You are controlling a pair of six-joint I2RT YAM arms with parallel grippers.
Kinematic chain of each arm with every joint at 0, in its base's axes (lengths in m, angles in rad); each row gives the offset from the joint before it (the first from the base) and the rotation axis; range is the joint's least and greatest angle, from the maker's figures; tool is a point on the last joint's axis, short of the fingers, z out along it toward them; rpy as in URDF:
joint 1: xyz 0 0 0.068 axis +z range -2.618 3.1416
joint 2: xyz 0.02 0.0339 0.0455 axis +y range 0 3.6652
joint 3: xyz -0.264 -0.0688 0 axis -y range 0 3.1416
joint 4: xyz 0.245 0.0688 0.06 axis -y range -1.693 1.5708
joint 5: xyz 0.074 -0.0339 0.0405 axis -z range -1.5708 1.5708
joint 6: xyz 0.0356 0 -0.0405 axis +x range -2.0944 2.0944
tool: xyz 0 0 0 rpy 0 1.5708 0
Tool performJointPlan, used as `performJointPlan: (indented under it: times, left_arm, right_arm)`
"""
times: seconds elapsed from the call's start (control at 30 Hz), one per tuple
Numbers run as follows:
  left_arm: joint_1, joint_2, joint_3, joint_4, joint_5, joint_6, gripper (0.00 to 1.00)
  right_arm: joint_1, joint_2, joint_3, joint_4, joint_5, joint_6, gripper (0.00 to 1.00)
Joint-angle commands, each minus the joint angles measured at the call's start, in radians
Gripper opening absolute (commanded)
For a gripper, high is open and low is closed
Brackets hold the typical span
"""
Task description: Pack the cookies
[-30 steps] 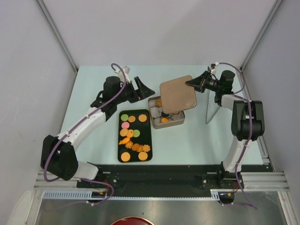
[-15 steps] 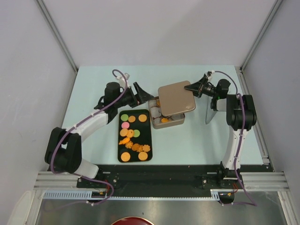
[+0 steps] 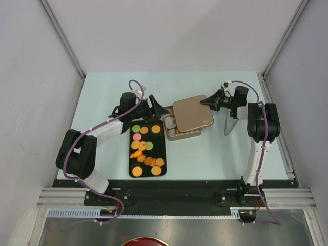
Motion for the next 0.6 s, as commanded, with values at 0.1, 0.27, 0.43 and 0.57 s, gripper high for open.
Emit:
performJointPlan:
  times: [0.1,0.27,0.43,0.57]
  left_arm:
    - [0.007,0.033,0.022,0.032,0.041,-0.012,0.74]
    - [0.007,0.052,0.019,0.032,0.039,-0.008,0.71]
    - [0.007,0.075,0.013,0.042,0.041,-0.012,0.67]
    - [0.007,0.087,0.013,0.039,0.032,-0.012,0.63]
  right_arm:
    - [0.015,-0.018,0.048,-0.165,0.026,-0.154,0.00]
    - [0.020,-0.001,0.061,-0.204,0.026,-0.181,0.00]
    - [0.029,0.008,0.082,-0.303,0.044,-0.246,0.00]
    - [0.061,0.014,0.096,-0.362,0.063,-0.295,0.00]
